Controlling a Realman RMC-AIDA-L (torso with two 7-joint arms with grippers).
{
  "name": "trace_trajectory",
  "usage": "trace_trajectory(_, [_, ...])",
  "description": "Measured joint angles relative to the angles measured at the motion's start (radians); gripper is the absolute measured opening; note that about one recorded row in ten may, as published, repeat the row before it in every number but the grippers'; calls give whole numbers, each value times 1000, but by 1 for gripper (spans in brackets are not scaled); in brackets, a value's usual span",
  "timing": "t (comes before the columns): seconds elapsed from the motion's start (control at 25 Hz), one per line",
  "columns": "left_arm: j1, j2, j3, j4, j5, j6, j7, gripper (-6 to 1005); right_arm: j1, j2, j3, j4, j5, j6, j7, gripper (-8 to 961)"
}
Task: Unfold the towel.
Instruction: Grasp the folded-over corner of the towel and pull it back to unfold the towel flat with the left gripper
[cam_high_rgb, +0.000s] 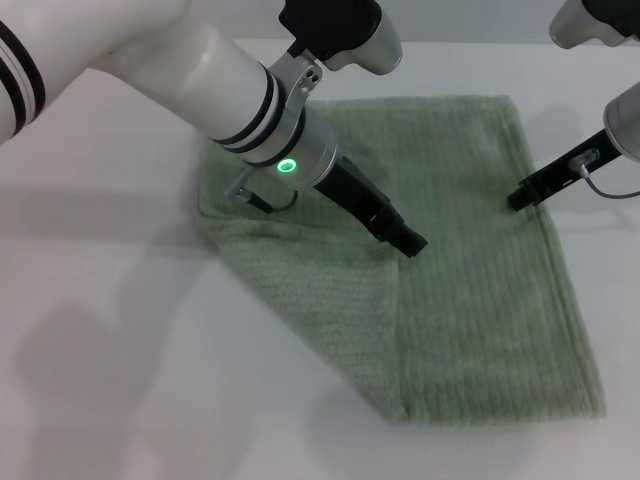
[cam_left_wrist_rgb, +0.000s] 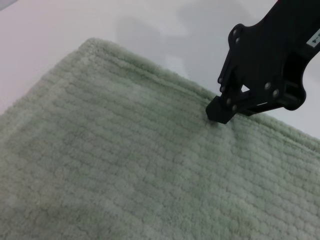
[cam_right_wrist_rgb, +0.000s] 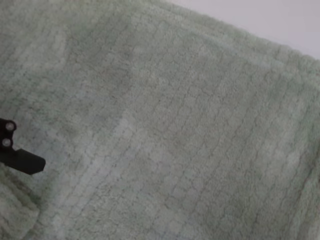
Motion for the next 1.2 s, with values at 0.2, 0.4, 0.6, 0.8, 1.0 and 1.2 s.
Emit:
trace_trajectory(0.2, [-1, 0, 0, 0, -2, 0, 0, 798, 0, 0, -1, 4, 0, 2, 0, -3])
trace_trajectory(0.4, [-1, -1, 2, 1, -4, 1, -1, 798, -3, 1, -3, 5, 0, 2, 0, -3])
trace_trajectory(0.6, [1, -1, 11, 1, -7, 1, -1, 798, -4, 1, -3, 7, 0, 2, 0, -3])
trace_trajectory(0.8, [5, -1, 27, 0, -17, -1, -5, 797, -4, 2, -3, 8, 0, 2, 0, -3])
trace_trajectory(1.0, [7, -2, 32, 0, -21, -4, -7, 797, -2, 2, -11, 8, 0, 2, 0, -2])
trace_trajectory(1.2, [8, -2, 66, -12, -29, -34, -7, 796, -1, 2, -12, 9, 0, 4, 0, -2])
